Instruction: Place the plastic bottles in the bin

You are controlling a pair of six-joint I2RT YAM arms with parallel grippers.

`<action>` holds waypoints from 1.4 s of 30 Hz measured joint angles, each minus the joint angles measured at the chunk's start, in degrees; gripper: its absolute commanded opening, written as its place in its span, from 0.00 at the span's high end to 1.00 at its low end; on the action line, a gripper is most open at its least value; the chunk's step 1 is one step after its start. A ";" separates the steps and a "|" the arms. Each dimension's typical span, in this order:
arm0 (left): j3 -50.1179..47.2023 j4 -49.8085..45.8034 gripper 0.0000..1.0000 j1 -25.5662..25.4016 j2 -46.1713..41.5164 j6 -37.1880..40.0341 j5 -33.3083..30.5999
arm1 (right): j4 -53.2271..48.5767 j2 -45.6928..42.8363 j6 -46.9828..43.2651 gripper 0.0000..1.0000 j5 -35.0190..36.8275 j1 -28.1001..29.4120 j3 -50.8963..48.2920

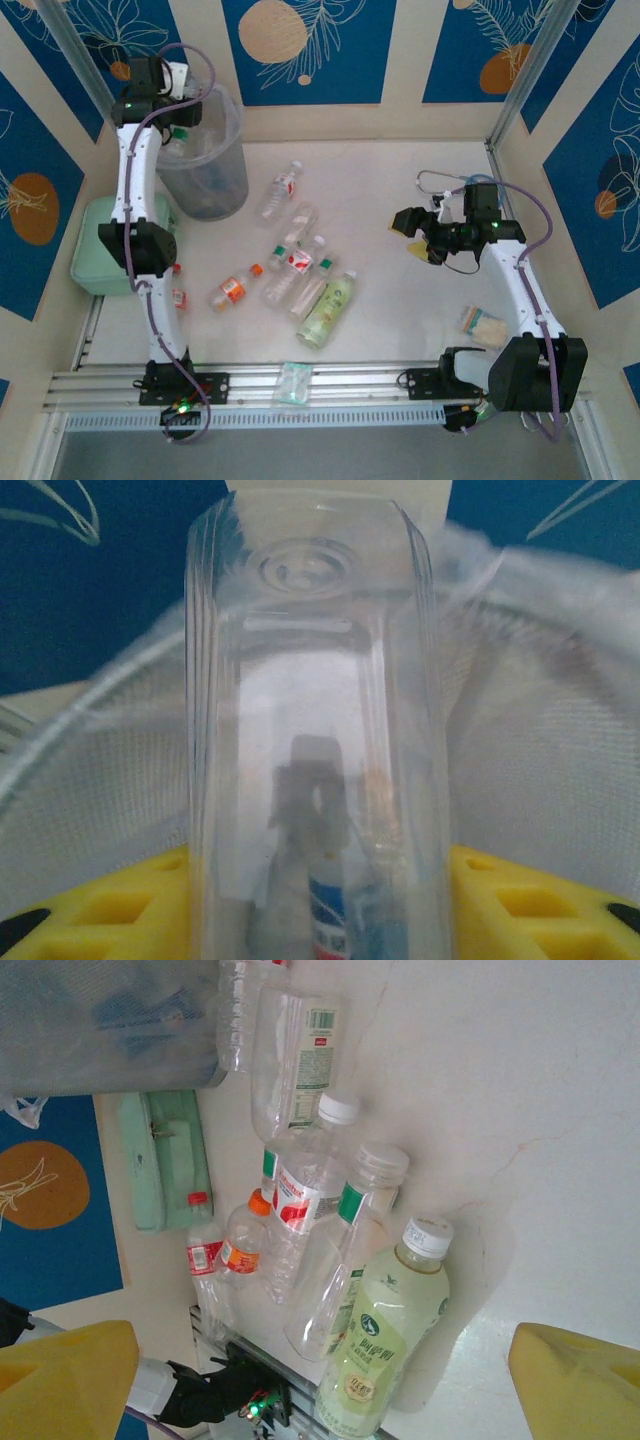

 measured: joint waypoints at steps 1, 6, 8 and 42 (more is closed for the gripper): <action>0.00 -0.59 0.58 0.04 0.50 0.07 0.42 | 0.00 0.00 -0.02 0.05 0.24 0.00 0.00; -1.66 -2.80 0.43 -0.02 1.51 0.50 3.48 | 0.00 0.02 -0.02 0.05 1.09 0.00 0.00; -3.06 -2.95 0.39 -0.02 1.49 0.85 4.31 | 0.00 0.04 -0.02 0.05 1.42 0.00 -0.02; -9.51 -6.21 0.00 -0.92 -12.50 2.29 2.71 | -0.33 4.59 4.90 0.06 7.89 11.43 -0.02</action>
